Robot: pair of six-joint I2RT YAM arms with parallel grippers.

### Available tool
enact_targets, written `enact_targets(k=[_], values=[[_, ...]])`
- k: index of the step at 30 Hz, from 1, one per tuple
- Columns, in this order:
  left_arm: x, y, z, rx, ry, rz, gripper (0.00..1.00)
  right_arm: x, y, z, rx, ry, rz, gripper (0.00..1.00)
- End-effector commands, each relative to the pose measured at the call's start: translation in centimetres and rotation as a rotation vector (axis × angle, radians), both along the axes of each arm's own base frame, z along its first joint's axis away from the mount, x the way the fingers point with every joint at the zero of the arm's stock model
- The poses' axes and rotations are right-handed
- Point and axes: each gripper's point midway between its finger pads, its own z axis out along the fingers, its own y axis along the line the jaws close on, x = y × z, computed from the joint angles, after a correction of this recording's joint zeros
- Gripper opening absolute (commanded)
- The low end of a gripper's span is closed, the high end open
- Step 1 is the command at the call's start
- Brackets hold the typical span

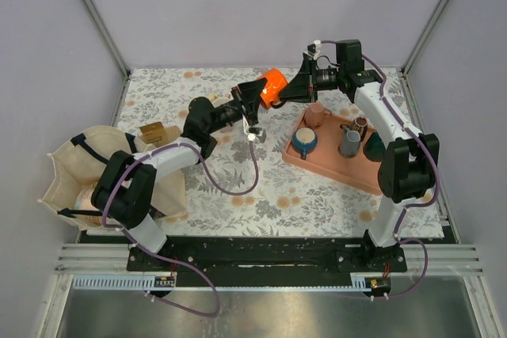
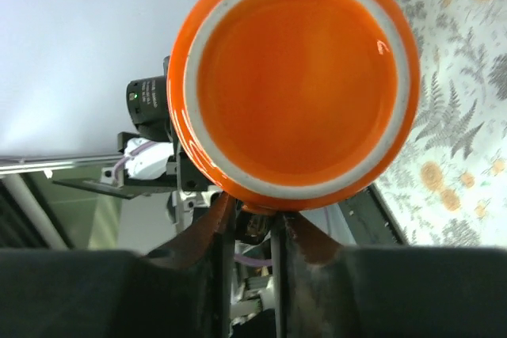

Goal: Turn the mug right side up

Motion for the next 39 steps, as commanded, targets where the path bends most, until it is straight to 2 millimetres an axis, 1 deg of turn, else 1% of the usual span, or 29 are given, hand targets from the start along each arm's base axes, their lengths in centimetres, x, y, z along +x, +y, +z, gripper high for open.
enact_targets(k=[1, 2, 3, 5, 6, 8, 9, 10, 11, 12, 13, 15, 17, 18, 20, 21, 23, 24, 27, 29, 32, 34, 36, 38, 39], values=[[-0.9, -0.5, 6.0, -0.116, -0.123, -0.021, 0.06, -1.7, 1.0, 2.9, 0.068, -0.165, 0.104, 0.42], [-0.7, -0.4, 5.9, -0.125, -0.098, -0.007, 0.01, -1.5, 0.9, 3.1, 0.062, -0.185, 0.091, 0.56], [-0.5, -0.1, 5.6, -0.132, -0.067, 0.012, 0.0, -1.2, 0.3, 3.4, 0.057, -0.207, 0.068, 0.63], [-0.1, 0.6, 4.8, -0.137, 0.014, 0.053, 0.0, -0.1, -1.0, 3.6, 0.023, -0.248, -0.002, 0.73], [-0.1, 1.1, 4.7, -0.143, 0.056, 0.076, 0.0, 0.3, -1.8, 3.6, -0.01, -0.27, -0.043, 0.85], [0.1, 2.0, 3.7, -0.138, 0.176, 0.128, 0.0, 1.6, -3.7, 3.0, -0.106, -0.333, -0.138, 0.96], [0.3, 2.4, 3.2, -0.139, 0.256, 0.163, 0.0, 2.2, -4.9, 2.5, -0.189, -0.375, -0.194, 1.0], [0.4, 2.8, 2.7, -0.137, 0.359, 0.191, 0.0, 2.9, -6.2, 1.6, -0.298, -0.429, -0.249, 0.99], [0.7, 3.1, 2.2, -0.134, 0.461, 0.229, 0.0, 2.7, -7.4, 1.3, -0.386, -0.467, -0.286, 1.0], [0.8, 3.4, 1.5, -0.125, 0.592, 0.269, 0.0, 3.1, -8.6, 0.8, -0.467, -0.507, -0.33, 0.99], [0.7, 3.4, 0.8, -0.13, 0.751, 0.296, 0.0, 3.5, -10.0, 0.3, -0.552, -0.531, -0.381, 1.0], [0.4, 3.7, -0.1, -0.137, 0.999, 0.365, 0.0, 4.0, -12.3, -0.4, -0.683, -0.544, -0.473, 1.0], [0.2, 4.0, -1.3, -0.143, 1.213, 0.454, 0.0, 4.1, -14.2, -0.8, -0.775, -0.555, -0.531, 1.0], [-0.2, 4.2, -1.5, -0.147, 1.327, 0.501, 0.0, 4.0, -15.2, -1.0, -0.82, -0.557, -0.556, 0.99], [-0.5, 4.1, -2.8, -0.169, 1.505, 0.591, 0.0, 3.7, -16.1, -1.2, -0.87, -0.574, -0.569, 1.0], [-0.4, 3.9, -3.8, -0.178, 1.58, 0.638, 0.0, 3.6, -16.6, -1.4, -0.894, -0.573, -0.584, 1.0], [-0.6, 4.0, -4.3, -0.237, 1.701, 0.716, 0.0, 3.2, -17.0, -1.8, -0.912, -0.553, -0.594, 1.0], [-0.5, 3.8, -5.4, -0.246, 1.75, 0.751, 0.0, 3.1, -17.0, -2.0, -0.913, -0.543, -0.595, 1.0], [-0.6, 3.2, -7.0, -0.302, 1.851, 0.794, 0.0, 2.5, -16.8, -3.0, -0.899, -0.498, -0.592, 1.0], [-0.5, 3.2, -8.3, -0.329, 1.898, 0.852, 0.0, 1.9, -16.2, -3.4, -0.875, -0.478, -0.574, 0.99], [0.1, 3.6, -10.0, -0.356, 1.915, 0.936, 0.0, 0.7, -15.7, -3.9, -0.842, -0.458, -0.551, 1.0], [0.1, 3.7, -11.4, -0.35, 1.931, 0.975, 0.0, 0.0, -15.6, -4.4, -0.838, -0.44, -0.541, 1.0], [0.4, 3.8, -12.6, -0.353, 1.931, 1.002, 0.0, -0.5, -15.5, -4.8, -0.835, -0.426, -0.533, 1.0], [0.1, 3.9, -14.0, -0.321, 1.95, 1.035, 0.0, -0.8, -15.3, -5.2, -0.826, -0.413, -0.52, 1.0], [0.2, 4.0, -14.4, -0.316, 1.945, 1.053, 0.0, -1.0, -15.2, -5.3, -0.819, -0.405, -0.517, 1.0]])
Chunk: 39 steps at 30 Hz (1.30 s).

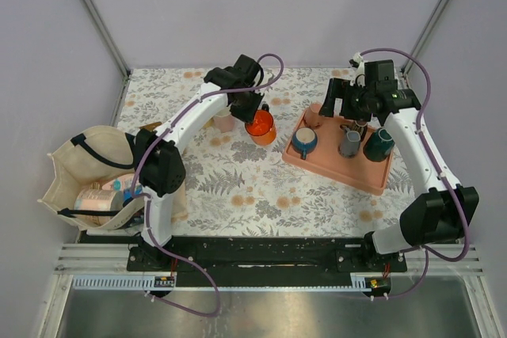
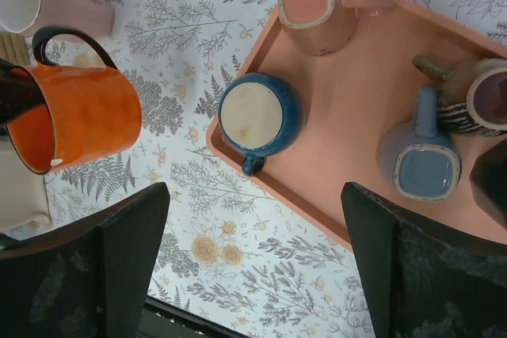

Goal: Turn the mug right side up

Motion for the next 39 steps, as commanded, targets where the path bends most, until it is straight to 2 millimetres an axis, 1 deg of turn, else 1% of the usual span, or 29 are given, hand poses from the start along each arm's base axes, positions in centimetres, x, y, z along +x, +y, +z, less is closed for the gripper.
enact_targets(k=[1, 4, 7, 11, 12, 15, 19, 20, 23, 24, 28, 32, 34, 36, 37, 39], values=[[1.1, -0.2, 1.3, -0.017, -0.053, 0.074, 0.0, -1.1, 0.9, 1.5, 0.055, -0.026, 0.019, 1.0], [1.5, 0.3, -0.2, 0.03, -0.046, 0.084, 0.0, -1.3, 1.3, 1.1, 0.08, -0.007, 0.029, 1.0], [1.7, 0.3, -1.8, 0.053, -0.031, 0.065, 0.0, -1.4, 1.4, 0.7, 0.088, 0.004, 0.03, 0.99], [1.6, 0.5, -3.9, 0.092, 0.01, 0.047, 0.0, -1.6, 1.5, 0.9, 0.092, -0.001, 0.035, 0.99], [1.8, 0.9, -4.5, 0.12, 0.006, 0.052, 0.0, -1.7, 1.5, 0.8, 0.09, 0.0, 0.037, 1.0], [1.9, 1.2, -5.7, 0.15, 0.02, 0.039, 0.0, -2.0, 1.4, 0.6, 0.084, 0.0, 0.039, 1.0], [2.3, 1.9, -6.8, 0.186, 0.018, 0.064, 0.0, -2.6, 1.3, 0.0, 0.081, 0.011, 0.042, 1.0], [2.4, 2.0, -7.0, 0.189, 0.02, 0.071, 0.02, -2.5, 1.3, -0.2, 0.081, 0.011, 0.042, 1.0], [2.6, 2.1, -7.4, 0.185, 0.021, 0.079, 0.04, -2.5, 1.2, -0.5, 0.076, 0.013, 0.04, 1.0], [2.7, 2.1, -7.4, 0.181, 0.02, 0.08, 0.08, -2.5, 1.2, -0.7, 0.074, 0.017, 0.039, 1.0], [2.8, 2.2, -6.6, 0.169, 0.013, 0.086, 0.29, -2.2, 1.3, -0.8, 0.074, 0.025, 0.044, 1.0], [3.0, 2.2, -4.2, 0.121, -0.014, 0.082, 0.46, -1.9, 1.1, -0.6, 0.059, 0.013, 0.046, 1.0], [3.0, 2.1, -2.3, 0.095, -0.043, 0.07, 0.5, -2.0, 1.0, -0.6, 0.051, 0.008, 0.048, 1.0], [2.8, 2.1, 0.2, 0.069, -0.092, 0.037, 0.52, -2.4, 0.9, -0.7, 0.046, 0.009, 0.053, 1.0], [2.0, 1.3, 1.5, 0.018, -0.099, -0.021, 0.53, -2.6, 0.8, -0.8, 0.043, 0.008, 0.054, 1.0], [0.8, 0.9, 3.4, -0.039, -0.151, -0.13, 0.54, -3.0, 0.8, -1.1, 0.038, 0.011, 0.058, 1.0]])
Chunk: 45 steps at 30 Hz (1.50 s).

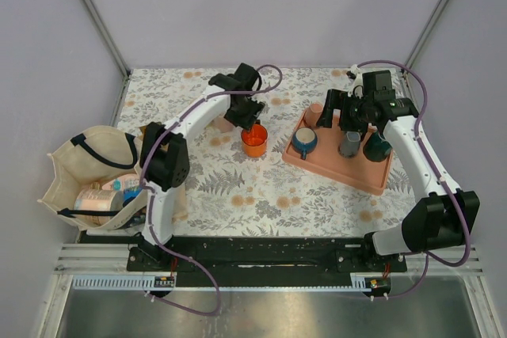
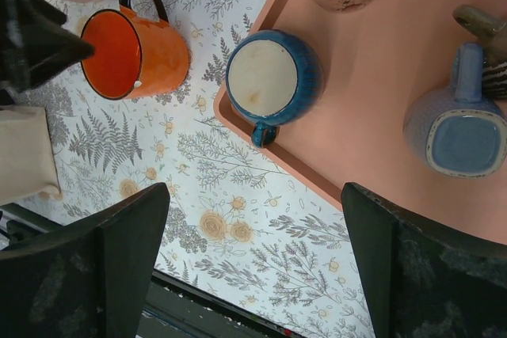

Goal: Turn the mug right side up

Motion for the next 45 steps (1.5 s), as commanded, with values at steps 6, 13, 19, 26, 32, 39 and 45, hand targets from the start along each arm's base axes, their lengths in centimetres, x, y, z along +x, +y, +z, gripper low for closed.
enact_targets(k=[6, 13, 19, 26, 32, 39, 45], values=[[-8.1, -4.2, 12.5, -0.419, -0.258, -0.741, 0.55, -0.9, -0.4, 0.5, -0.021, -0.051, 0.008, 1.0], [-7.6, -5.6, 8.7, -0.38, -0.168, -0.936, 0.53, -1.2, 0.1, 1.3, 0.007, -0.041, 0.024, 1.0], [-7.0, -5.7, 5.5, -0.278, -0.133, -1.009, 0.53, -1.7, 0.2, 0.5, 0.011, -0.018, 0.026, 1.0], [-6.0, -4.7, 2.2, -0.173, -0.142, -1.004, 0.49, -1.8, -0.1, 0.5, -0.005, -0.02, 0.024, 0.99], [-4.5, -4.8, 0.3, -0.128, -0.165, -1.025, 0.33, -2.2, -0.6, 0.9, -0.034, -0.029, 0.025, 0.99], [-3.1, -5.1, 0.0, -0.094, -0.202, -1.049, 0.08, -2.3, -0.7, 1.0, -0.041, -0.035, 0.023, 0.99], [-0.8, -4.3, -0.7, -0.051, -0.237, -1.032, 0.0, -2.4, -0.7, 0.4, -0.043, -0.019, 0.027, 0.99]])
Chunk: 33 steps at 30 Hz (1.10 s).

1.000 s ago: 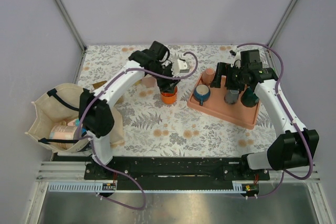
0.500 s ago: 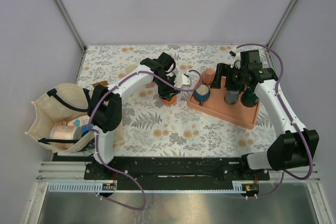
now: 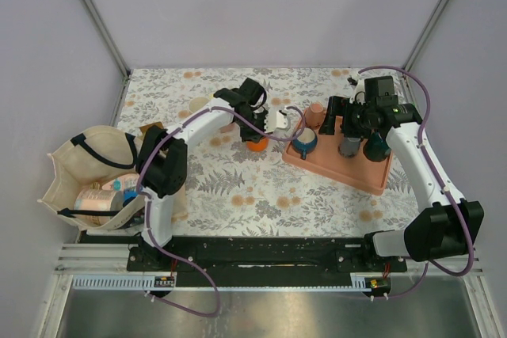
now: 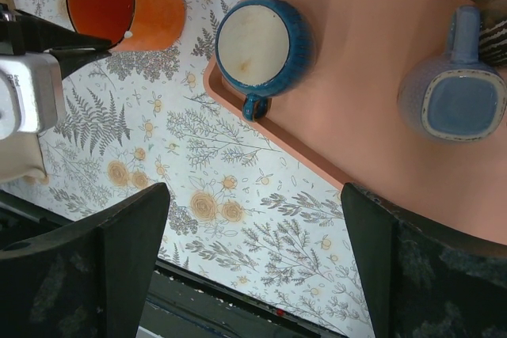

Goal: Turn the mug right side up

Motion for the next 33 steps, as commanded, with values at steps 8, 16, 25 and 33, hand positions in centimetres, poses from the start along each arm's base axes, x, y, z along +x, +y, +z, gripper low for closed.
enact_targets(k=[8, 16, 25, 33], values=[[7.6, 1.5, 0.7, 0.009, -0.134, 0.102, 0.0, 0.0, -0.1, 0.9, -0.015, -0.043, 0.015, 0.99], [8.0, 2.5, 0.4, 0.03, -0.118, 0.101, 0.0, 0.3, -0.2, 0.5, -0.023, -0.036, 0.019, 0.99], [7.4, 2.1, 2.5, -0.033, -0.142, 0.104, 0.44, 0.1, 1.7, 2.2, -0.035, -0.139, 0.354, 0.99], [5.8, 0.1, 9.9, -0.226, -0.243, 0.141, 0.58, 3.8, 0.7, 1.8, -0.322, -0.451, 0.772, 0.99]])
